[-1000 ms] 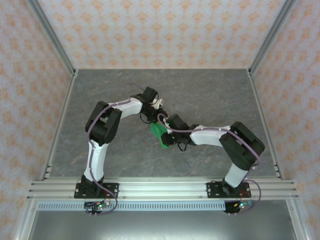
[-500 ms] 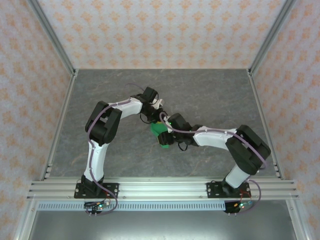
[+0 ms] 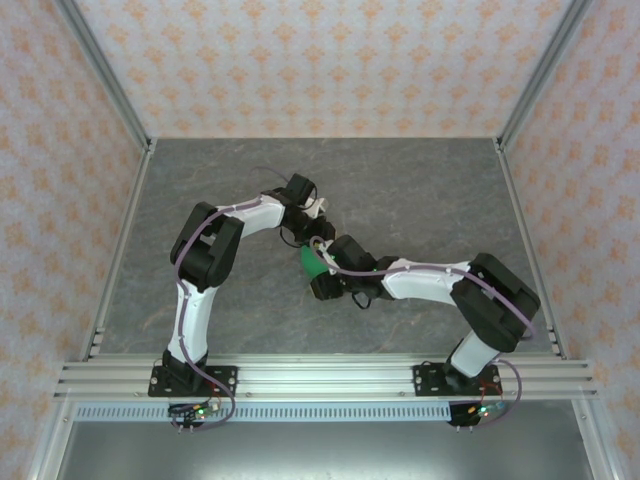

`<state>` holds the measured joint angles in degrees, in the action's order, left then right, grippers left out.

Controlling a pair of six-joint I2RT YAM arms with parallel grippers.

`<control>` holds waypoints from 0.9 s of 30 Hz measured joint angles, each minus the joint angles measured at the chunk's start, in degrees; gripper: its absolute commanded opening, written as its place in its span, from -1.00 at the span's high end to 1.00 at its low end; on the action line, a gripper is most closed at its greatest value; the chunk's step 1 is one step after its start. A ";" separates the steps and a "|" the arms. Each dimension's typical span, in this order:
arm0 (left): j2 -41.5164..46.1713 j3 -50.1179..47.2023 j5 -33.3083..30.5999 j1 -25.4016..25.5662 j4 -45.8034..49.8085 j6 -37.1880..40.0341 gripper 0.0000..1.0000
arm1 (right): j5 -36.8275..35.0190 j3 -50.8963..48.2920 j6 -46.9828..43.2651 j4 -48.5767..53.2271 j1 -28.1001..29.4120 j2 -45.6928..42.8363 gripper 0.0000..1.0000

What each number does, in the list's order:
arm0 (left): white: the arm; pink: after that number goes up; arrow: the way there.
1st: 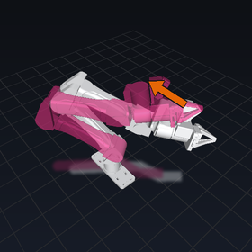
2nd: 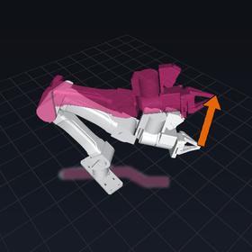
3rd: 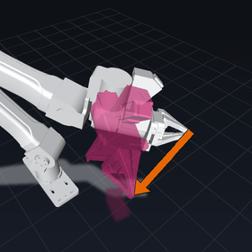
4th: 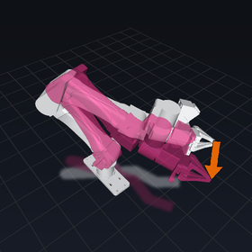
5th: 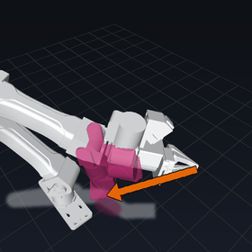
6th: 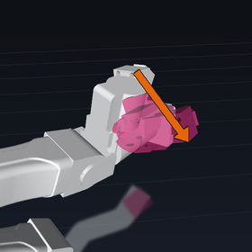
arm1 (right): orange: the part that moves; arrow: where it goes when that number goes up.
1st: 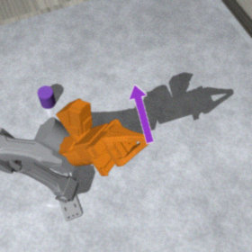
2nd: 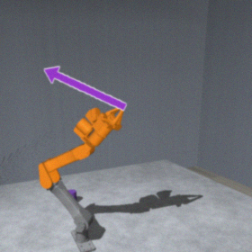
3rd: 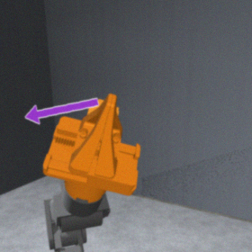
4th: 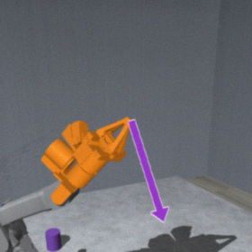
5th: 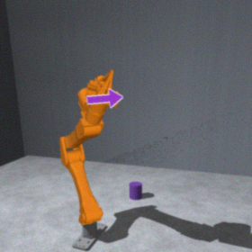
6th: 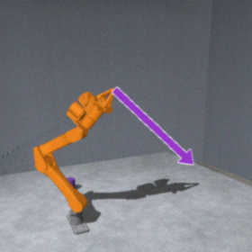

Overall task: Fold a paper plane with a square sheet of paper (fold left side to right side)
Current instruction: Third fold the triangle at the center of the table.

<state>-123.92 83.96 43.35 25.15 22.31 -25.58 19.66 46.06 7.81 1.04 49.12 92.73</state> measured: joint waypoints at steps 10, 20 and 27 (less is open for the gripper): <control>0.00 0.00 0.00 0.00 0.00 0.00 0.50 | -1.79 0.28 -0.92 -0.04 0.00 -0.02 0.66; 0.00 0.02 0.00 0.00 0.00 0.00 0.50 | 0.55 -0.24 -0.70 -0.94 -1.77 -0.02 0.90; 0.00 0.07 0.02 0.00 0.02 0.00 0.50 | 1.60 -0.35 0.02 -0.98 -3.48 0.00 0.90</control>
<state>-123.92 84.03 43.38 25.15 22.33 -25.58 21.26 45.71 7.84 0.05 45.65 92.73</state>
